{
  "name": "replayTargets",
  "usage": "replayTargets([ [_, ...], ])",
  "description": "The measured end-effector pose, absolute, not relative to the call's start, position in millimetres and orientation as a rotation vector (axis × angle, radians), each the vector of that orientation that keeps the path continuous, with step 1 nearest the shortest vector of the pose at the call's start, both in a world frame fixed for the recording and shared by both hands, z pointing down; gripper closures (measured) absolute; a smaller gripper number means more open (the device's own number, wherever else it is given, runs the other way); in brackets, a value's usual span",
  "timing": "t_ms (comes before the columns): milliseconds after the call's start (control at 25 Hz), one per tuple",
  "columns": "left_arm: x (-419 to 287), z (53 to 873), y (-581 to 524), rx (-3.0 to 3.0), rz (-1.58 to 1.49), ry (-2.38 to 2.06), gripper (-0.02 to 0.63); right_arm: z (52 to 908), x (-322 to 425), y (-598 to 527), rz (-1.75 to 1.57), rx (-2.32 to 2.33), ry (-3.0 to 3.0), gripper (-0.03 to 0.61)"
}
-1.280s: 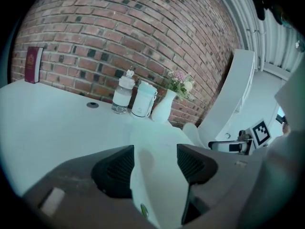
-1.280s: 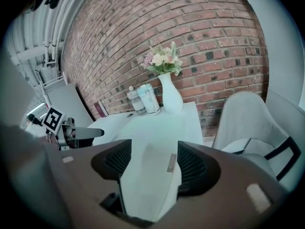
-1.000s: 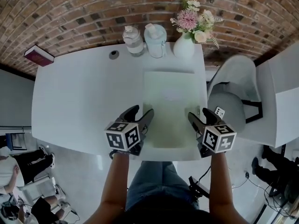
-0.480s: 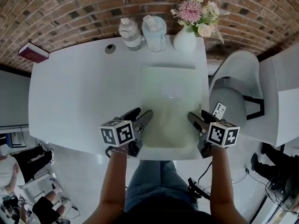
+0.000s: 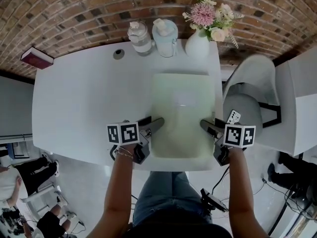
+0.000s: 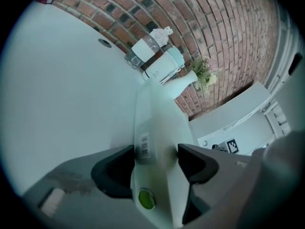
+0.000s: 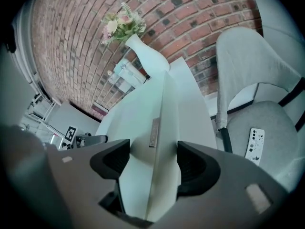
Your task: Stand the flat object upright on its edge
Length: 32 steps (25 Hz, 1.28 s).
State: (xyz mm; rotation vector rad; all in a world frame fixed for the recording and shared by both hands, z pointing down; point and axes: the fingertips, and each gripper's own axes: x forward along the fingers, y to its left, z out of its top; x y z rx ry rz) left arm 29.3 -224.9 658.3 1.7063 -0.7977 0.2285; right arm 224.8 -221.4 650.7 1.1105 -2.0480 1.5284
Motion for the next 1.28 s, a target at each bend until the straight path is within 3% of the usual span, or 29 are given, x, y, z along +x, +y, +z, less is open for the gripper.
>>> replayTargets([
  [1280,23.8,606.2,-206.9,1.755,0.183,-0.766,0.311,596.3,217.6,-197.8,1.439,1.237,-2.095,0.291],
])
